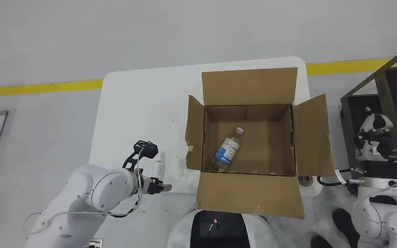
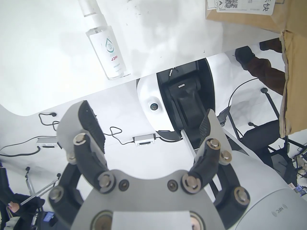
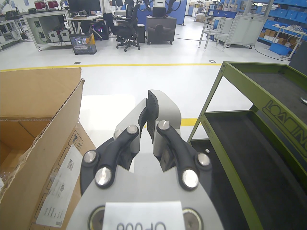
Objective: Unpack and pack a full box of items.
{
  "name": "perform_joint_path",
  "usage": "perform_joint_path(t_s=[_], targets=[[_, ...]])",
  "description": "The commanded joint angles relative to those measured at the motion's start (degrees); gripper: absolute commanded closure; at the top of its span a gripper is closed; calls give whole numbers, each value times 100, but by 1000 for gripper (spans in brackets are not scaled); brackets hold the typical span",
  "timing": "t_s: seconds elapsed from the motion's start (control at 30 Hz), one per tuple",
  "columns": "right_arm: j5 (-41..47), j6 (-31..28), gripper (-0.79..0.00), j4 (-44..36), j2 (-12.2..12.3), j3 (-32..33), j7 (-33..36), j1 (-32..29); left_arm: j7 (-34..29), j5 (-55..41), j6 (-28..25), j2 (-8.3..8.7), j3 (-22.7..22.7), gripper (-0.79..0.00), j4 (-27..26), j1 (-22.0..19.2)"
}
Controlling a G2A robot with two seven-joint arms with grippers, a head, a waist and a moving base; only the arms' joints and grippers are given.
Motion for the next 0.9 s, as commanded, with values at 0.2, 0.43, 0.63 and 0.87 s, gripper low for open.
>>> perform_joint_path(t_s=[0.2,0.43,0.63,0.87], targets=[[0,0,0,0,0,0,0,0,270,17,-98,1,-2,-785,123,135],[0,0,0,0,0,0,0,0,407,340,-160,34,-71,-785,283,412],[0,0,0,0,0,0,0,0,480,481,-206,57,-222,-785,451,522],[0,0,0,0,0,0,0,0,516,704,-299,49,-91,-785,595,572]])
